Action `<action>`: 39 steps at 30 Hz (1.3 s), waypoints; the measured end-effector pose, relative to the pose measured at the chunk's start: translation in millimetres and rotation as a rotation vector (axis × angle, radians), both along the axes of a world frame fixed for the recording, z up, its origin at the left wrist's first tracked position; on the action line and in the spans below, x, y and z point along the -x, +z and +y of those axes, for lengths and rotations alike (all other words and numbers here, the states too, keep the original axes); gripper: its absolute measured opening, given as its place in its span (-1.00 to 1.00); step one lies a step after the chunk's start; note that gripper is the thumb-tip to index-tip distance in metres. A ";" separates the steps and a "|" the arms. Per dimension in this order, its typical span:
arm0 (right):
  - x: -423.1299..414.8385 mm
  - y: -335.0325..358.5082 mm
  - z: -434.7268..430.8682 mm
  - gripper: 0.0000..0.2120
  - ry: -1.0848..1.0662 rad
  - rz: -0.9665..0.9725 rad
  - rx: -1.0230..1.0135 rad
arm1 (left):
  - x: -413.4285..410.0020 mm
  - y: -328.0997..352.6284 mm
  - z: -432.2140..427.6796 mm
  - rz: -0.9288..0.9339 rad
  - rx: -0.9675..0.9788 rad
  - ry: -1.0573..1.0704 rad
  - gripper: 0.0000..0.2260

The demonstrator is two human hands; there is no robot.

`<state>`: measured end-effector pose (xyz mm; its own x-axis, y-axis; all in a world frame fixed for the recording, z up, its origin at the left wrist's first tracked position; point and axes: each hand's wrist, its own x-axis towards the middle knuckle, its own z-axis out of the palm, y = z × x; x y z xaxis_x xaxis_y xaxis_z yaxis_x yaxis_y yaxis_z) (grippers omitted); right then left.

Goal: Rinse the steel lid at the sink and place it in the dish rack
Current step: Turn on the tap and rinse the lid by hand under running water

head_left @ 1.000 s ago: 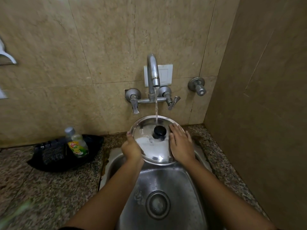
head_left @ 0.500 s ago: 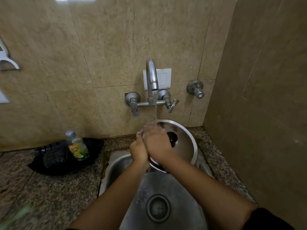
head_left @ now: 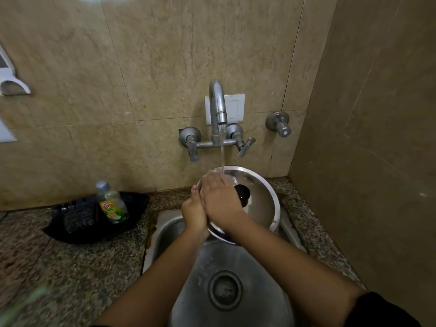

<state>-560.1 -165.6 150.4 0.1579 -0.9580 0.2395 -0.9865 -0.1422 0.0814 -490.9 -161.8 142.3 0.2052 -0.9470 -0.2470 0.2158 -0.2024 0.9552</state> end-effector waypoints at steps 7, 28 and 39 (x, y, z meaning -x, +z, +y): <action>76.5 -38.7 56.1 -0.50 0.450 -0.180 -0.134 | -31.4 -6.2 -18.7 -0.047 -0.100 0.093 -0.61; 75.8 -20.4 -21.8 -0.58 0.205 -0.937 -0.069 | -30.5 -10.0 -20.1 -0.198 0.034 0.030 -0.62; 102.5 -70.7 71.2 -0.53 0.397 -0.518 0.161 | -50.6 -38.7 -34.6 -0.077 -0.257 0.107 -0.58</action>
<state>-662.6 -94.4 79.7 0.3173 -0.7970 0.5139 -0.7792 -0.5280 -0.3378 -440.3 -196.4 103.6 0.3280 -0.8273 -0.4560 0.1777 -0.4201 0.8899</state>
